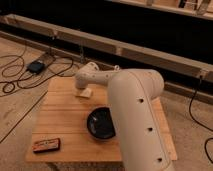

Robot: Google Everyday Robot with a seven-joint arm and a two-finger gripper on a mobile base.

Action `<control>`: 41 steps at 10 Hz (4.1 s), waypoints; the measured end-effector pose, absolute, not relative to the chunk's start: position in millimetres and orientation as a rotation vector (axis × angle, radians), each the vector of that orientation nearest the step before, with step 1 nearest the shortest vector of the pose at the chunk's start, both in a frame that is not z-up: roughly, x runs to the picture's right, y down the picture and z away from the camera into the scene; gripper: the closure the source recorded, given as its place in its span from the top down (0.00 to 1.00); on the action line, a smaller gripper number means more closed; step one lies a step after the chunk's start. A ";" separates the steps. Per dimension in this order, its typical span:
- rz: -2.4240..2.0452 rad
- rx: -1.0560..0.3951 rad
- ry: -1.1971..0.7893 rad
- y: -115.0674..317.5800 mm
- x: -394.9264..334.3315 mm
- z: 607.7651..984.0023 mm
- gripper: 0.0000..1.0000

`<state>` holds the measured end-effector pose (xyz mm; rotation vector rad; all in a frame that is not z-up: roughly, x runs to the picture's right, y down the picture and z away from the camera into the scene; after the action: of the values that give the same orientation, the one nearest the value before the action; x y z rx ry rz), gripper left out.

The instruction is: Pick up the ceramic bowl

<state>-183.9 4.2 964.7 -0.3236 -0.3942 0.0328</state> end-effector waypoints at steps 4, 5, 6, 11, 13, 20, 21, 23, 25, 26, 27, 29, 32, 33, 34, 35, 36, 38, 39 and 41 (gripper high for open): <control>0.033 -0.324 -0.394 4.3 -184.0 964.7 0.54; 0.033 -0.324 -0.394 4.2 -184.0 964.7 0.54; 0.033 -0.324 -0.394 4.2 -184.0 964.7 0.54; 0.033 -0.324 -0.394 4.3 -184.0 964.7 0.54; 0.033 -0.324 -0.394 4.3 -184.0 964.7 0.54; 0.033 -0.324 -0.394 4.2 -184.0 964.7 0.54; 0.033 -0.324 -0.394 4.2 -184.0 964.7 0.54; 0.031 -0.327 -0.392 4.7 -183.6 963.8 0.54; -0.005 -0.351 -0.361 9.3 -175.6 953.7 0.54; -0.020 -0.362 -0.351 11.7 -170.7 946.0 0.54; -0.029 -0.370 -0.346 13.6 -166.1 936.4 0.54; -0.036 -0.379 -0.344 17.3 -155.5 916.7 0.54; -0.018 -0.394 -0.329 27.2 -132.5 893.1 0.54; -0.003 -0.403 -0.315 33.2 -119.0 884.6 0.54; 0.010 -0.413 -0.301 39.1 -107.0 878.1 0.54; 0.030 -0.427 -0.282 47.1 -91.5 871.0 0.54; 0.045 -0.437 -0.266 53.6 -79.2 865.8 0.54; 0.074 -0.464 -0.235 69.6 -54.8 854.0 0.54; 0.090 -0.484 -0.226 80.2 -44.3 847.4 0.54; 0.115 -0.513 -0.219 94.7 -31.9 840.7 0.54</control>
<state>-31.9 94.7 840.7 -0.5133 -0.2186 0.1148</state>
